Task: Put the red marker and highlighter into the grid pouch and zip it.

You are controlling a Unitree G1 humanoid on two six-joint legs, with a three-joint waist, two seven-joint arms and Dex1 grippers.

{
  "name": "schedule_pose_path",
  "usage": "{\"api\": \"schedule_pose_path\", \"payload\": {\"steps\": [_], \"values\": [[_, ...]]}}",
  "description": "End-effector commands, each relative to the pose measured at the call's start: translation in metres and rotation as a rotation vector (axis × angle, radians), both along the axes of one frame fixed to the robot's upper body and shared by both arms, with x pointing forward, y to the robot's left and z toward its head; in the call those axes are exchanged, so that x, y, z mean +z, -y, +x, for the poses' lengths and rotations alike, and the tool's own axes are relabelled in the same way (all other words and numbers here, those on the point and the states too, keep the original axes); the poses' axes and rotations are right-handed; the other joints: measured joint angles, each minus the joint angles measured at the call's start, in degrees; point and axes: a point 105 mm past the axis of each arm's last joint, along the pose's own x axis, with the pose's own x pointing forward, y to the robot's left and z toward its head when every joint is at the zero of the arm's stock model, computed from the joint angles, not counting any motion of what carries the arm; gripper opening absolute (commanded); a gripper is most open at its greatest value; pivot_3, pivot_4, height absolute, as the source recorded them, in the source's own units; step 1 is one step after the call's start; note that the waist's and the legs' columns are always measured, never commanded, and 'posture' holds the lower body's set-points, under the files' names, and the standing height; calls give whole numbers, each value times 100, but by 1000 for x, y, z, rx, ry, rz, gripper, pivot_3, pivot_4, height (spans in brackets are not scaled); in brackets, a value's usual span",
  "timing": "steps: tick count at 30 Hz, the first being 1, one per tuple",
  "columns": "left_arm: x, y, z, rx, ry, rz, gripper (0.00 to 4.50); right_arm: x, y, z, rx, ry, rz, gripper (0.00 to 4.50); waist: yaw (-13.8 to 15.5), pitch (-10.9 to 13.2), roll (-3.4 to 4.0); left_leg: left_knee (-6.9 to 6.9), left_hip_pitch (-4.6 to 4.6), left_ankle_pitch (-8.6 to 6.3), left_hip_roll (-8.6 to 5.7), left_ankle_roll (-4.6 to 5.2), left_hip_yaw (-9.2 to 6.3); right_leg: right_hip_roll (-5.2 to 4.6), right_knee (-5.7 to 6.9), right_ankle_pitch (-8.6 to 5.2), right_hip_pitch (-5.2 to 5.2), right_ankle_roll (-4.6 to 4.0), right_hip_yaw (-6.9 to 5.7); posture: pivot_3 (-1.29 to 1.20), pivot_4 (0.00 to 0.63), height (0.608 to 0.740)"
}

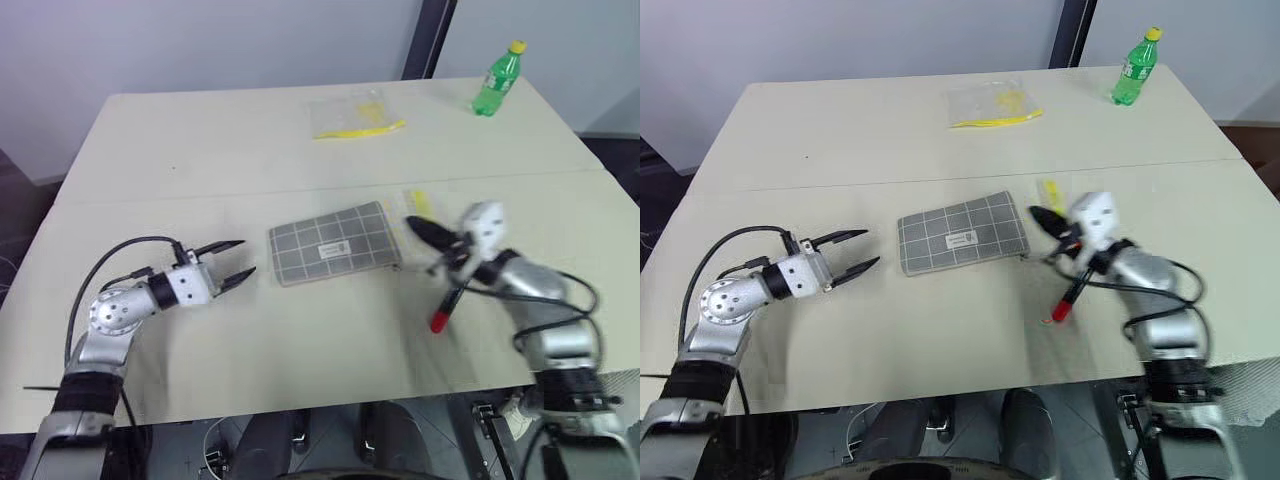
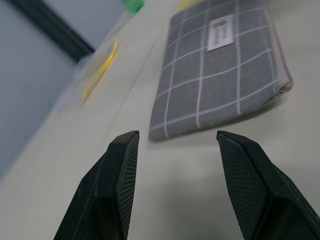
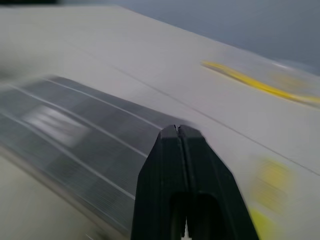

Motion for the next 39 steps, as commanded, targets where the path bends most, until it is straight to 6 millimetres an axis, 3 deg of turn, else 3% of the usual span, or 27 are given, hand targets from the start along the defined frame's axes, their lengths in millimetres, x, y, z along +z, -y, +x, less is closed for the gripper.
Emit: {"api": "schedule_pose_path", "payload": {"steps": [1, 7, 14, 17, 20, 23, 25, 28, 33, 35, 39], "values": [[-5, 6, 1, -42, 78, 64, 2595, -13, -9, 16, -77, 52, -167, 38, 22, 0, 0, 0, -1, 0, -3, 0, 4, 0, 1, 1, -2, 1, 1, 0, 150, 740], [-12, 25, 13, -94, 136, 112, 2595, -41, 3, 34, -155, 71, -464, 38, 9, 0, -3, 1, -8, -1, -21, 3, 9, -2, 6, 3, -6, 0, 0, 0, 150, 740], [-9, 58, 28, -135, 155, 60, 2595, -47, -8, 26, -94, 62, -480, 38, 3, -2, -6, 5, 2, 3, -14, -4, 7, 2, 37, 5, -6, 3, -4, 0, 150, 740], [-17, 73, 29, -180, 100, 65, 2595, -46, -11, 24, -90, 71, -483, 38, 2, -3, -8, 17, 2, 3, -13, -3, 6, 0, 52, 4, -6, 4, -6, 0, 150, 740], [-23, 77, 31, -188, 61, 66, 1817, -43, -11, 22, -97, 77, -479, 0, -3, -3, -8, 32, 4, 2, -13, -1, 7, -2, 68, 4, -7, 4, -6, 0, 150, 740], [-25, 76, 30, -197, 34, 72, 301, -36, -8, 20, -101, 102, -476, 0, 2, -6, -7, 36, 10, 2, -11, -1, 4, -3, 73, 3, -3, 4, -6, 0, 150, 740], [-26, 75, 29, -203, 21, 76, 62, -30, -10, 18, -94, 91, -419, 0, 0, -7, -7, 37, 11, 2, -11, -1, 4, -4, 73, 3, -2, 4, -6, 0, 150, 740], [-23, 74, 28, -202, 14, 51, 0, -15, -19, 12, -47, 97, -324, 874, -3, -7, -8, 36, 10, 1, -11, 0, 4, -4, 72, 3, -3, 5, -5, 0, 150, 740], [-15, 71, 30, -169, 5, -11, 0, 13, -12, 9, -70, 62, -187, 3396, -6, -6, -7, 36, 9, 1, -10, 0, 2, -5, 72, 3, -4, 4, -5, 0, 150, 740], [-14, 68, 29, -150, 0, -31, 0, 16, -4, 3, -64, 18, -177, 4434, 10, -6, -8, 36, 8, 0, -11, 2, 1, -6, 72, 3, -4, 4, -5, 0, 150, 740], [-16, 61, 28, -107, 0, -42, 0, -3, 10, -13, -46, -88, -240, 4434, 15, -7, -9, 36, 6, -2, -11, 6, 1, -8, 67, 3, -3, 4, -5, 0, 150, 740]]}}
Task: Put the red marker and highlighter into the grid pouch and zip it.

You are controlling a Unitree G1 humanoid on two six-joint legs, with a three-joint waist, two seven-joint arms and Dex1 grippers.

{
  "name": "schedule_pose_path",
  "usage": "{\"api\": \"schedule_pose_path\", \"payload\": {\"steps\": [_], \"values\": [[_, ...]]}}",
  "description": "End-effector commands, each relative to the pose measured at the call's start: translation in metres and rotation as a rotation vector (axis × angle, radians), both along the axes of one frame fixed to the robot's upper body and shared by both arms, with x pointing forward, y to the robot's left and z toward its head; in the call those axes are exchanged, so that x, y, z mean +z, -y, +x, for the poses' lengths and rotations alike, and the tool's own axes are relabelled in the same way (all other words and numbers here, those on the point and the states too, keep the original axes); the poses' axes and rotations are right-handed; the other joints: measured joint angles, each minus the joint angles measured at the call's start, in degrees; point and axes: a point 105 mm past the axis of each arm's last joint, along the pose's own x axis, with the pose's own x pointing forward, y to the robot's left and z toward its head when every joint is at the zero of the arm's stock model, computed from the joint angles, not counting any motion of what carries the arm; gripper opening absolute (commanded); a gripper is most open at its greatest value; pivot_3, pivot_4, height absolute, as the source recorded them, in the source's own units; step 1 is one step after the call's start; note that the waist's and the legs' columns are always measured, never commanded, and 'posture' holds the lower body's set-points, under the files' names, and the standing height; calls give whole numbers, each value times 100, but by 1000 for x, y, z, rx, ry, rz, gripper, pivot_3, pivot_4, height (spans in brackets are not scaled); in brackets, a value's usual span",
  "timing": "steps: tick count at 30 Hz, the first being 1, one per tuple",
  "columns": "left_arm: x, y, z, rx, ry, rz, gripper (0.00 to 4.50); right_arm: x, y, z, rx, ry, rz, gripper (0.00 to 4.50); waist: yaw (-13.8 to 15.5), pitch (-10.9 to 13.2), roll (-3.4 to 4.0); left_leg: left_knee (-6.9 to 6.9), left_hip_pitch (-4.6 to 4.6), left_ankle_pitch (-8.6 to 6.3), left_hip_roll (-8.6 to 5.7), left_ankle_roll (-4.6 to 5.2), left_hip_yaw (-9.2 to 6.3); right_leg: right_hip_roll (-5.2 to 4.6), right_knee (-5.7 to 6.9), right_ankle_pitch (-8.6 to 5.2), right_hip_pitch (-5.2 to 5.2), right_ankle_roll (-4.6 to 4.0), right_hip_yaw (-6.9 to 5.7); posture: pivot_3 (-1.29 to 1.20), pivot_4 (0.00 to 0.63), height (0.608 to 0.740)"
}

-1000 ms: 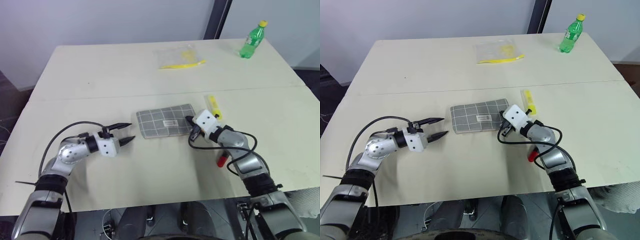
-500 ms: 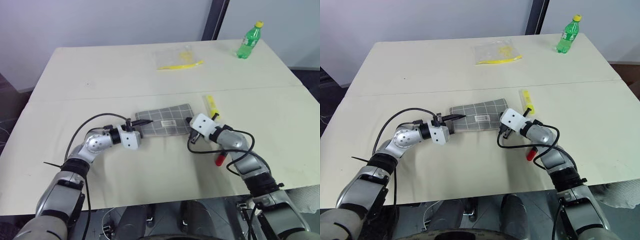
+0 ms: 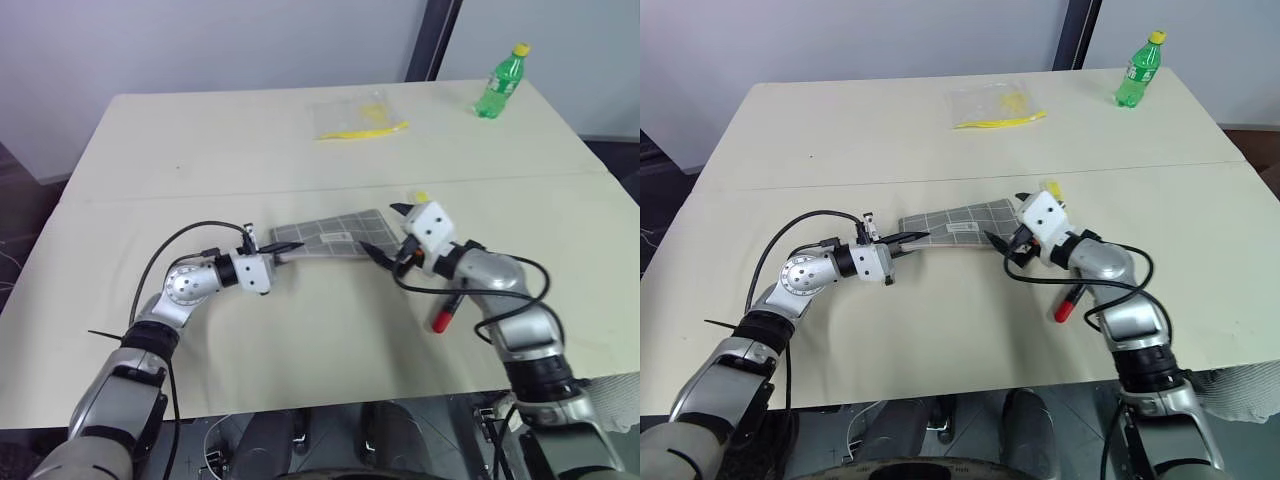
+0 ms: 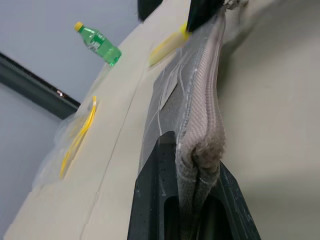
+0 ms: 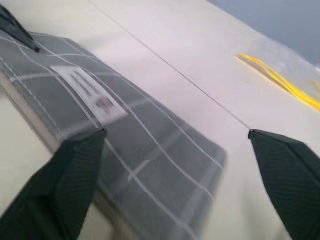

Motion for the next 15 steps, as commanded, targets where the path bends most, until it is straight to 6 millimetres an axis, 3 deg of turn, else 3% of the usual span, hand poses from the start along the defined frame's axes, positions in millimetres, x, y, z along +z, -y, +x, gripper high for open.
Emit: {"api": "schedule_pose_path", "payload": {"steps": [1, 10, 13, 15], "values": [[-5, -10, -1, 56, -16, -13, 0, -11, 11, -15, -6, -71, -10, 4434, -5, 0, -1, -1, 0, 0, 0, 0, 0, -2, -1, 0, 1, 0, 0, 0, 150, 740], [0, -19, 2, 129, -16, -69, 0, -37, 22, -6, -116, -115, -37, 4434, -13, 0, 0, 1, 3, 2, 8, -3, 0, -1, 1, -1, -2, 0, 1, 0, 150, 740], [-1, -18, 2, 124, -16, -62, 0, -44, 17, -1, -132, -149, 8, 3563, -12, 0, 0, 0, 2, 2, 8, -4, 1, -1, 1, -1, -3, 0, 1, 0, 150, 740], [-2, -18, 2, 121, -14, -54, 0, -46, 8, 1, -121, -165, 56, 2567, -13, 0, 0, 0, 2, 2, 8, -4, 0, 0, 1, 0, -2, 0, 0, 0, 150, 740]]}}
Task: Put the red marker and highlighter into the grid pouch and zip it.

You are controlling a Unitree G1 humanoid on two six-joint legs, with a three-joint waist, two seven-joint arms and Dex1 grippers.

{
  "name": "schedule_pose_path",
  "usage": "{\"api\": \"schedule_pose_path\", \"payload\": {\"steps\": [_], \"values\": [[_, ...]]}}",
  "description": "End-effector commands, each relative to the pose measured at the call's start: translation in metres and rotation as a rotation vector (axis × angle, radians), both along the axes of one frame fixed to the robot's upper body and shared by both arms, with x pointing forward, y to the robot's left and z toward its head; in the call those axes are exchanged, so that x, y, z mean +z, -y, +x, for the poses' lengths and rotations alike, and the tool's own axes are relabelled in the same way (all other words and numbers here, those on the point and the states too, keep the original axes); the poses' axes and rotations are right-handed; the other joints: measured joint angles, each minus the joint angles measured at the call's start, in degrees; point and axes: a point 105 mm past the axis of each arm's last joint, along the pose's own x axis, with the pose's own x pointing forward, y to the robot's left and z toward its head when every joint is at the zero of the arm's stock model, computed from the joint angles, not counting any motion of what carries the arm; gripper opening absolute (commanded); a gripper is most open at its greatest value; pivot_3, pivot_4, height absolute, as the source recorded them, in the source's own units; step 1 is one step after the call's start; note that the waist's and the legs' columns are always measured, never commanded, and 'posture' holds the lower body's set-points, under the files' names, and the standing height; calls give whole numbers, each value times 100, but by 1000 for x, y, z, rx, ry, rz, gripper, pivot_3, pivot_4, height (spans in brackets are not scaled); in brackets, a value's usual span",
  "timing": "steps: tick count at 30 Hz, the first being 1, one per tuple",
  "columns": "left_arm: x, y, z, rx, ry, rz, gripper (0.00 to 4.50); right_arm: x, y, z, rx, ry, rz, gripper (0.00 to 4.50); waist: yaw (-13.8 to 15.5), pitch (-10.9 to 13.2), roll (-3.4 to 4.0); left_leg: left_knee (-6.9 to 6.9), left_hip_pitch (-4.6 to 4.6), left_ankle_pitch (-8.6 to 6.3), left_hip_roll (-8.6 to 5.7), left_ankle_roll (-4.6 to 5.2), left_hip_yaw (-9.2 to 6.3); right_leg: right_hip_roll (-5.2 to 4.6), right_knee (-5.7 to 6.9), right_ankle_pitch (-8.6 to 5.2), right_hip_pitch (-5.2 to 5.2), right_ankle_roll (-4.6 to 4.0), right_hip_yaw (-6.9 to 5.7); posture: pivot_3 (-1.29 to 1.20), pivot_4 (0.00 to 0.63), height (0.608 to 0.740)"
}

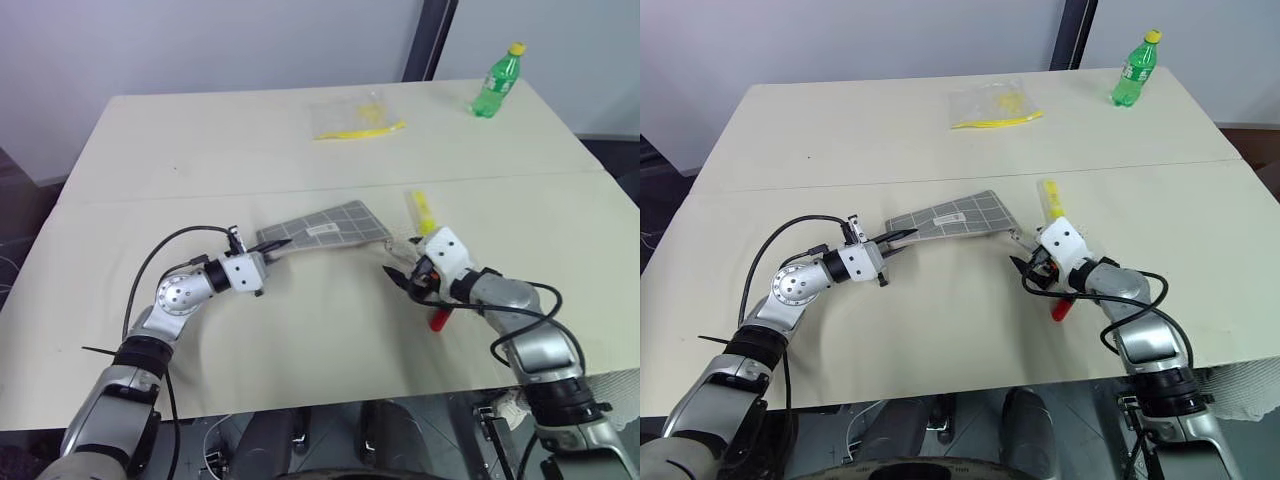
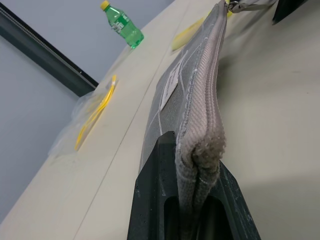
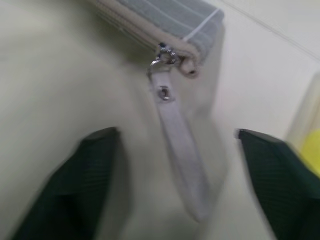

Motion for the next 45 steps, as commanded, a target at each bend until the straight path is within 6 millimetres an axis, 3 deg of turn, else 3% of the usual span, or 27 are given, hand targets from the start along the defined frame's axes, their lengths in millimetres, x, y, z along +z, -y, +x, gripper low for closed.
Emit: {"api": "schedule_pose_path", "payload": {"steps": [1, 5, 8, 12, 14, 17, 23, 27, 29, 33, 38, 41, 45], "values": [[-4, -3, -1, 1, 2, 35, 0, 6, -17, 5, 5, 4, 96, 2034, -1, 0, 0, 0, 0, 0, 0, 0, 0, 0, 0, 0, 0, 0, 0, 0, 150, 740], [-5, -2, -1, 3, 3, 30, 0, 15, -47, 5, 101, 39, 52, 31, -7, 0, 1, 1, 0, 0, 0, 0, 0, 0, 3, 0, -3, 0, 1, 0, 150, 740], [-6, 2, -2, -7, 1, 26, 0, 15, -71, 5, 199, 80, -51, 31, -6, 0, 1, 0, -1, 0, 0, 0, 0, 1, 4, 0, -6, 0, 1, 0, 150, 740], [-10, 11, -4, -32, -2, 39, 0, 27, -129, 4, 434, 180, -146, 31, -20, 0, 1, -1, -2, 1, 0, -1, 0, 2, 6, 0, -10, -1, 1, 0, 150, 740], [-10, 12, -3, -32, 1, 42, 0, 29, -145, 3, 534, 213, -206, 31, -10, 0, 2, 0, -2, 2, -1, -3, 1, 5, 11, 0, -12, -1, 1, 0, 150, 740], [-8, 14, 0, -26, 9, 41, 0, 35, -164, -1, 663, 252, -246, 31, 18, 0, 1, 1, -2, 3, -4, -3, 0, 6, 14, 0, -10, -1, -1, 0, 150, 740], [-6, 19, 4, -25, 15, 43, 0, 36, -183, -23, 960, 389, -386, 31, -5, 0, 1, 3, -1, 5, -9, -6, 0, 7, 17, 1, -10, -1, -2, 0, 150, 740], [-5, 21, 5, -27, 20, 42, 0, 39, -187, -25, 1012, 522, -464, 31, -5, 0, 1, 0, -2, 7, -9, -11, 0, 8, 23, 1, -15, -1, -2, 0, 150, 740], [-4, 22, 4, -31, 10, 22, 0, 40, -183, -21, 985, 505, -426, 31, 1, 0, 1, 0, -2, 7, -9, -11, 0, 8, 23, 1, -15, -1, -2, 0, 150, 740], [-4, 21, 1, -32, 9, 19, 0, 40, -163, -15, 914, 514, -434, 1750, 7, 0, 1, 0, -2, 7, -9, -11, 0, 6, 22, 1, -15, -1, -1, 0, 150, 740], [0, 10, 3, 15, 10, -12, 0, 40, -94, -30, 655, 381, -222, 4468, 24, -1, -1, -4, -11, 2, -11, -5, -1, 3, 11, 1, -17, -1, 0, 0, 150, 740], [3, 5, 4, 38, 10, -29, 0, 42, -66, -43, 495, 309, -92, 4468, 1, -1, -1, -14, -12, 1, -9, -6, 2, 3, 9, 1, -22, -1, 5, 0, 150, 740], [5, -1, 7, 70, -10, -73, 0, 58, -8, -43, 40, 278, 137, 4468, 8, -1, -2, -23, -9, 11, 8, -22, -2, 8, 19, 0, -33, -2, 14, 0, 150, 740]]}}
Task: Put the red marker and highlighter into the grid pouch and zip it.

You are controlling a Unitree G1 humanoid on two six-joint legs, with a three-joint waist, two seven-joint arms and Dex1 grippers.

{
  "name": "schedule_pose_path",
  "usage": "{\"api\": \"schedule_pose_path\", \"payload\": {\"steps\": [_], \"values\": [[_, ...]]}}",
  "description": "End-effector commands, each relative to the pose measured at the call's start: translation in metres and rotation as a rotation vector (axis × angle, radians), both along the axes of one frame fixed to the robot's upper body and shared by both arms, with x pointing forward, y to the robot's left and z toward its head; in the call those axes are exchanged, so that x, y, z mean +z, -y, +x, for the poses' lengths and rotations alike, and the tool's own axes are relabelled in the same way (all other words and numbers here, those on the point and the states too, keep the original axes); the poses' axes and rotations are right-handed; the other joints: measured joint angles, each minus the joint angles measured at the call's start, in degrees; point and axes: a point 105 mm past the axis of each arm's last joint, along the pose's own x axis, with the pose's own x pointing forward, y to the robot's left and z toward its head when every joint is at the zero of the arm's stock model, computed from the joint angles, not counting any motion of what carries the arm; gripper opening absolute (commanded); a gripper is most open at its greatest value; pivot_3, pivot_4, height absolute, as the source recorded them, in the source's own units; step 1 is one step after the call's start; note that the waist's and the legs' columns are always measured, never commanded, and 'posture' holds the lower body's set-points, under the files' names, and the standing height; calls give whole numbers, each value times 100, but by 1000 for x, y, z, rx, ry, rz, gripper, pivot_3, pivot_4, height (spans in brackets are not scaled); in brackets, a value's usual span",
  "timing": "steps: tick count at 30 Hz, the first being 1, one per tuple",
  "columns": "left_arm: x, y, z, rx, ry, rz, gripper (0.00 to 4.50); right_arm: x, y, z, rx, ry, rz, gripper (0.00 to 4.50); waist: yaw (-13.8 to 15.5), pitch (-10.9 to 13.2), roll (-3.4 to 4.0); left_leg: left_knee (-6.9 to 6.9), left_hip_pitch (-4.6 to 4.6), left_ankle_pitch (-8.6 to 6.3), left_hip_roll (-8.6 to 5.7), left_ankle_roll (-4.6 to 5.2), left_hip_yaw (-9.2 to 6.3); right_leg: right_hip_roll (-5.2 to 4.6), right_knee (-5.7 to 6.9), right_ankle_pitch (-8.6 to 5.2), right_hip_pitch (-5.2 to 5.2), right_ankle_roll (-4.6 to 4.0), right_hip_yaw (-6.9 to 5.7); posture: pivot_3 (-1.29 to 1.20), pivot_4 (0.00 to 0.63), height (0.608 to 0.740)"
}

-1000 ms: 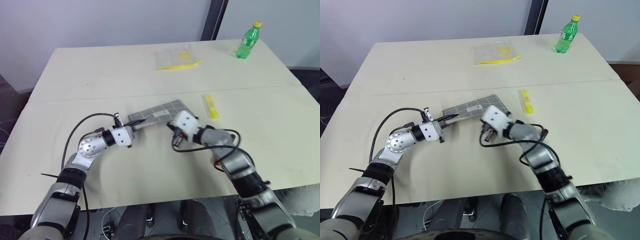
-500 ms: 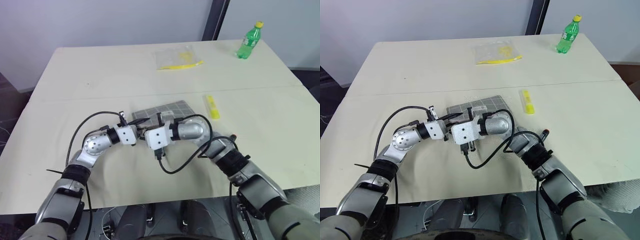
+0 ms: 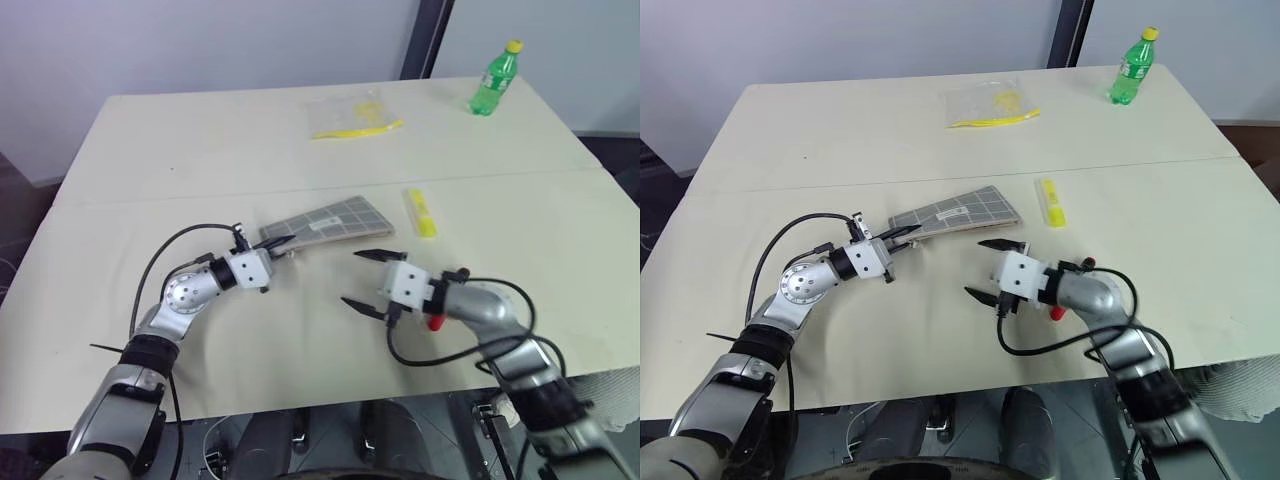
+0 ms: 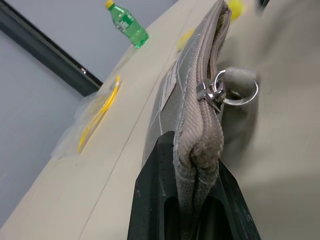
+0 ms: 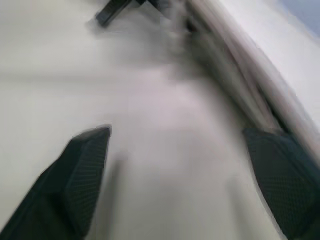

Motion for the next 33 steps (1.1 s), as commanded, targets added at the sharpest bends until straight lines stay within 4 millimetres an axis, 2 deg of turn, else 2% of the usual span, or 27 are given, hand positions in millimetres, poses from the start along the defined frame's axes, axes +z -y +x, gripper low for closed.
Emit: {"api": "schedule_pose_path", "payload": {"steps": [1, 3, 5, 8, 10, 15, 21, 26, 29, 32, 33], "values": [[4, -4, 2, 19, -4, -27, 0, 35, 44, 12, -314, 62, 158, 4468, -7, 0, 0, -1, -2, 0, 0, 0, 0, 0, 0, -1, 0, -1, 2, 0, 150, 740], [3, -3, 3, 17, -8, -24, 0, 40, 67, 22, -445, 74, 198, 4468, -3, 0, 0, 0, -1, 0, 0, 0, 7, 1, -8, -2, -3, -3, 11, 0, 150, 740], [2, 0, 4, 13, -13, -28, 0, 35, 96, 37, -575, 56, 182, 4468, 0, 0, -1, 0, -2, 0, 0, 1, 13, -1, -11, -11, -5, -20, 14, 0, 150, 740], [2, 4, 6, 2, -21, -28, 0, 19, 114, 59, -667, -33, 152, 4468, 4, 0, -1, 0, -1, 0, 0, 1, 18, -3, -14, -9, -8, -20, 10, 0, 150, 740], [2, 6, 6, -18, -32, -25, 0, 11, 114, 74, -686, -114, 177, 4468, 0, 0, 0, 2, -2, 1, 0, 1, 21, -4, -13, 0, -10, -4, 8, 0, 150, 740], [4, 0, 8, 3, -16, -15, 0, 11, 110, 91, -686, -176, 241, 4468, -3, 0, -1, 5, -11, -1, -1, 7, 23, -7, -8, 3, -15, -4, 6, 0, 150, 740], [1, -5, 3, 14, -18, -20, 0, 11, 98, 95, -632, -225, 270, 4468, -16, 0, -1, 14, -14, -4, -2, 11, 22, -7, -7, 5, -15, -5, 5, 0, 150, 740], [-2, 0, -1, 9, -17, -22, 0, -7, 97, 100, -679, -287, 188, 4468, -28, 0, 0, 14, -14, -4, -2, 11, 22, -7, -6, 5, -18, -5, 6, 0, 150, 740], [-1, 3, -1, 6, -17, -24, 0, -11, 97, 104, -699, -299, 180, 4468, -28, 0, -1, 15, -13, -4, -2, 11, 22, -7, -6, 5, -16, -5, 6, 0, 150, 740], [0, 4, 0, 4, -17, -22, 0, -11, 92, 109, -696, -302, 184, 3625, -29, -1, -1, 16, -12, -4, -2, 11, 22, -7, -6, 6, -16, -7, 6, 0, 150, 740], [0, 5, 0, 3, -16, -21, 0, -10, 91, 111, -700, -298, 193, 3196, -27, -1, -1, 16, -13, -4, -2, 11, 22, -7, -6, 6, -16, -7, 6, 0, 150, 740]]}}
